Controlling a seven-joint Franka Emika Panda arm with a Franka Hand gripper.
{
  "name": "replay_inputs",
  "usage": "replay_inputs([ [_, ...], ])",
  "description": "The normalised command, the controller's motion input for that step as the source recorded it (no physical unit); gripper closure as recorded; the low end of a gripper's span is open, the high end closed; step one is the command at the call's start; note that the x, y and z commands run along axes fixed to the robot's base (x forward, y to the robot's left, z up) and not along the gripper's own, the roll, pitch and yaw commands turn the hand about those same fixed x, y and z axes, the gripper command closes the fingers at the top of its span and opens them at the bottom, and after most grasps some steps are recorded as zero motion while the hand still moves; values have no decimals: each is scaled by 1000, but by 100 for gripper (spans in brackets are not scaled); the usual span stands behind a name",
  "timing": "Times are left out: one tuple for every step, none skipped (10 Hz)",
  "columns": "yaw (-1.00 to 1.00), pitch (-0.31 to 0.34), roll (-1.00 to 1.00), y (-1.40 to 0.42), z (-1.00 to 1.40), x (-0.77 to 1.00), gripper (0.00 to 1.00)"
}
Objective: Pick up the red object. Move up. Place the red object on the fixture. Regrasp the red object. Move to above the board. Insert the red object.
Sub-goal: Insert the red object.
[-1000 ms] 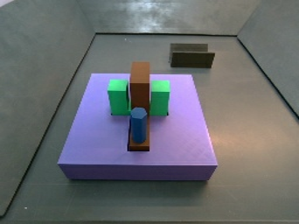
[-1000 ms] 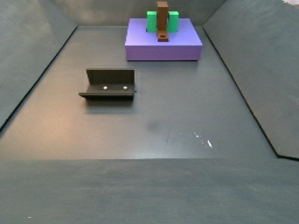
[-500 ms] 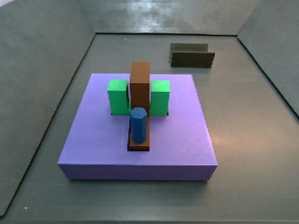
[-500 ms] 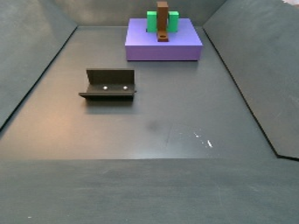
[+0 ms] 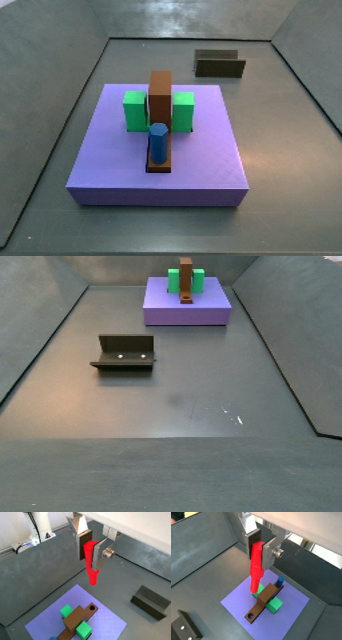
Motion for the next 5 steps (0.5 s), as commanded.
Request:
replay_inputs([
  [6, -139, -434, 746, -263, 169, 100],
  [0, -139, -433, 743, -260, 243, 100],
  [-11, -164, -460, 660, -203, 203, 100],
  [-83, -187, -500, 537, -103, 123, 100],
  [-100, -189, -500, 417, -111, 43, 100],
])
